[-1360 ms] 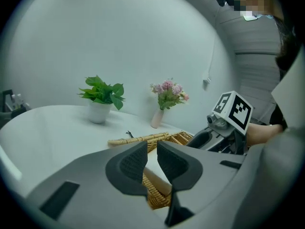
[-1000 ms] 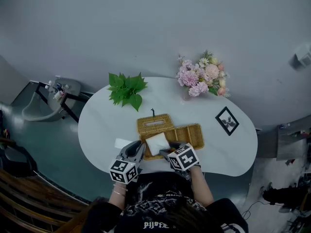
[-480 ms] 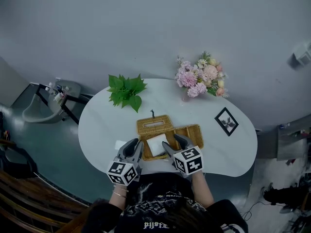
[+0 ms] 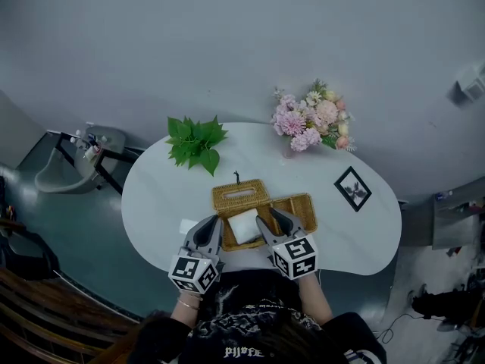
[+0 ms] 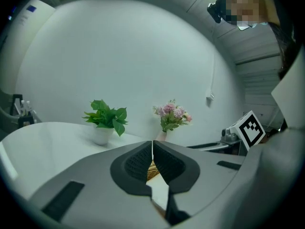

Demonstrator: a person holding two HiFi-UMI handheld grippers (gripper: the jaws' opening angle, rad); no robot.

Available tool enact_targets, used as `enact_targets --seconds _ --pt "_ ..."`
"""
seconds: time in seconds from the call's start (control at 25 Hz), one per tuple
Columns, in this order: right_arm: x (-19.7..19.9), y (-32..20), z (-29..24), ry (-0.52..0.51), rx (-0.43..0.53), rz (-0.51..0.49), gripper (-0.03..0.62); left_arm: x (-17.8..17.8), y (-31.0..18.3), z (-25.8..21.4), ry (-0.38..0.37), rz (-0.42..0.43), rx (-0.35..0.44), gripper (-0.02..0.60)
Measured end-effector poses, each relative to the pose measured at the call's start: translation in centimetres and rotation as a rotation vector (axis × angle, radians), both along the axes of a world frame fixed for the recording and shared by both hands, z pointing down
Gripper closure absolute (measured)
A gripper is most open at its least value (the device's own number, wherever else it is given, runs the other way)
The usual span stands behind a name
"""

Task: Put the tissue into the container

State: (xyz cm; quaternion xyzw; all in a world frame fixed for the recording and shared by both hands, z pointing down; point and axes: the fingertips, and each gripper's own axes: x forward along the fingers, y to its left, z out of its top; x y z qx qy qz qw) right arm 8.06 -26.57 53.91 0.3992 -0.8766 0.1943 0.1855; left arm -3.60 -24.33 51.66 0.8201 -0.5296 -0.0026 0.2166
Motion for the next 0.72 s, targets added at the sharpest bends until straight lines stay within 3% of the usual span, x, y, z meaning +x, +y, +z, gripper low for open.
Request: enact_targets --seconds 0.16,0.24,0.4,0.56,0.72 --pt "0.0 0.0 -0.2 -0.058 -0.005 0.012 0.535 1.2 0.2 -0.1 -0.076 0.075 0.013 0.555" --pt "-0.2 0.1 -0.5 -0.112 -0.01 0.01 0.558 2.1 0.5 -0.1 -0.098 0.117 0.018 0.557" --pt "0.2 -0.4 -1.0 -0.181 -0.003 0.057 0.571 3.1 0.5 -0.4 -0.087 0.138 0.023 0.557" --pt "0.8 -0.7 -0.6 -0.183 0.005 0.104 0.571 3.2 0.4 -0.2 -0.095 0.129 0.018 0.557" --pt "0.6 -0.6 -0.1 -0.148 0.01 0.089 0.571 2.3 0.0 0.2 -0.113 0.094 0.004 0.557"
